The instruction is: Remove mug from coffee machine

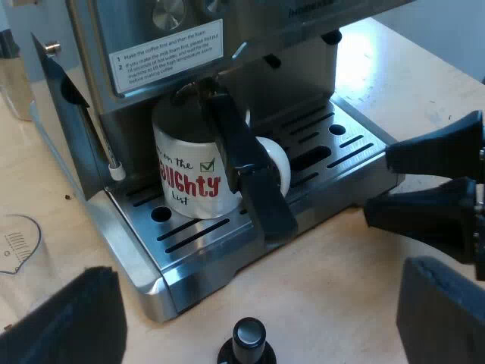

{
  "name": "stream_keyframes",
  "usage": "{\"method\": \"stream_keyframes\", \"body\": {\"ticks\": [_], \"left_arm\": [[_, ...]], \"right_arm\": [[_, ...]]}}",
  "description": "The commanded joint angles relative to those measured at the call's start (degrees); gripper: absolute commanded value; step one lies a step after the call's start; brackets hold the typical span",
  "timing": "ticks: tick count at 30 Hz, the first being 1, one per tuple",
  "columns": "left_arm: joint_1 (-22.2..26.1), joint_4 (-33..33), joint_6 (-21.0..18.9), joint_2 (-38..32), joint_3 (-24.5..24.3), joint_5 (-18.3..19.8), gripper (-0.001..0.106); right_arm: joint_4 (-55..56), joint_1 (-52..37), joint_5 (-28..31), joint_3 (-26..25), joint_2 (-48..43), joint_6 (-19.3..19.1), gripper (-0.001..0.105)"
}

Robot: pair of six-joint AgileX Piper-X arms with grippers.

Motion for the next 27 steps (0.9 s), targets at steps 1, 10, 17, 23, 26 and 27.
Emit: {"method": "stream_keyframes", "body": {"ticks": [1, 10, 17, 23, 26, 27], "left_arm": [[-0.4, -0.7, 0.1, 0.0, -0.5, 0.3, 0.087], [-0.4, -0.7, 0.1, 0.0, -0.5, 0.3, 0.087], [-0.4, -0.6, 0.1, 0.0, -0.5, 0.3, 0.087], [-0.4, -0.6, 0.1, 0.0, -0.5, 0.3, 0.087], [-0.4, -0.6, 0.1, 0.0, -0.5, 0.3, 0.087], [-0.4, -0.6, 0.1, 0.0, -0.5, 0.3, 0.087]], "right_arm": [[-6.2, 0.1, 0.4, 0.0, 2.8, 0.2, 0.064], [-19.2, 0.1, 0.4, 0.0, 11.5, 0.2, 0.064], [-30.9, 0.1, 4.8, 0.0, 20.6, -0.2, 0.064], [-35.3, 0.1, 6.0, -0.7, 24.3, -0.2, 0.064], [-35.4, -0.2, 6.0, -2.0, 25.6, -0.2, 0.064], [-35.4, -0.1, 6.0, -2.5, 25.9, -0.4, 0.064]]}}
